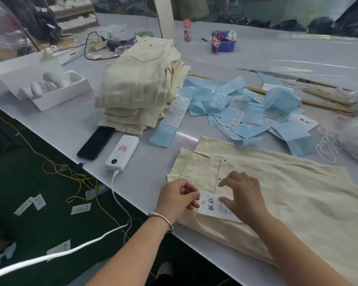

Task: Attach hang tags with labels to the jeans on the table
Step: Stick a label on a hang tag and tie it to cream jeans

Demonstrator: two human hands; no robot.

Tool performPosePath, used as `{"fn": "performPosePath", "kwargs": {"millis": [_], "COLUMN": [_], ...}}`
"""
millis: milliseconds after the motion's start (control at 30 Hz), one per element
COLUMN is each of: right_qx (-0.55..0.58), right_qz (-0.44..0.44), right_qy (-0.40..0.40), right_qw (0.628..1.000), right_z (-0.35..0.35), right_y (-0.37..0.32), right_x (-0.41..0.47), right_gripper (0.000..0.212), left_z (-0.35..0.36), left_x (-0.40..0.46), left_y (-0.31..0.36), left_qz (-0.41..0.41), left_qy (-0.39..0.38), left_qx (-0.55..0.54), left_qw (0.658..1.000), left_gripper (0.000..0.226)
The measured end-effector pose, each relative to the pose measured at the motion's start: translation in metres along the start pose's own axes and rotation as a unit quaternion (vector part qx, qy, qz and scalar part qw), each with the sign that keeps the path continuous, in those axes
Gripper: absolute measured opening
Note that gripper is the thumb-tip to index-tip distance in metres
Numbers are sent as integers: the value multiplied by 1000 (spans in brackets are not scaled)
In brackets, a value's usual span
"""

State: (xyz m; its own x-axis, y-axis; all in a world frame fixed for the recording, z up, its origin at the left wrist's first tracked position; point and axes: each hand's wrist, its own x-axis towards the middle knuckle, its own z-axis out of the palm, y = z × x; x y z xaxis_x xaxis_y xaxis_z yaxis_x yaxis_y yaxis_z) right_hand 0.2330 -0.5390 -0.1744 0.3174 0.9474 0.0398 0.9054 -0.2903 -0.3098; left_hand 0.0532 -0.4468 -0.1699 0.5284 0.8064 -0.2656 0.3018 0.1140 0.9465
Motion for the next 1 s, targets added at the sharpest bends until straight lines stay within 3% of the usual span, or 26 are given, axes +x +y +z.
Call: {"fn": "performPosePath", "kwargs": {"millis": [67,133,433,533,600,700,867,1000], "right_qx": [129,182,155,223,346,524,719,769], "right_qz": [-24,-24,-83,-28,50,131,161,172], "right_qy": [-25,-53,-42,-45,-44,-54,-96,-112], "right_qw": [991,982,984,973,936,840,669,606], "right_z": [5,13,27,25,23,21,16,17], "right_y": [-13,-23,-26,-27,-30,-34,-45,-49], "right_x": [-2,-4,7,7,5,0,-1,-1], "right_gripper": [26,21,5,6,8,11,5,2], "left_z": [5,9,10,12,12,10,11,9], "left_x": [1,2,3,2,2,3,-1,-3], "left_y": [0,0,-7,-7,-4,4,13,17], "left_qz": [-12,-18,-10,8,8,-4,-5,-30], "left_qy": [5,8,24,32,47,59,40,50], "left_qx": [11,26,117,116,76,18,-7,-40], "left_qw": [1000,999,993,993,996,998,999,997], "left_gripper": [12,13,20,17,14,10,7,8]}}
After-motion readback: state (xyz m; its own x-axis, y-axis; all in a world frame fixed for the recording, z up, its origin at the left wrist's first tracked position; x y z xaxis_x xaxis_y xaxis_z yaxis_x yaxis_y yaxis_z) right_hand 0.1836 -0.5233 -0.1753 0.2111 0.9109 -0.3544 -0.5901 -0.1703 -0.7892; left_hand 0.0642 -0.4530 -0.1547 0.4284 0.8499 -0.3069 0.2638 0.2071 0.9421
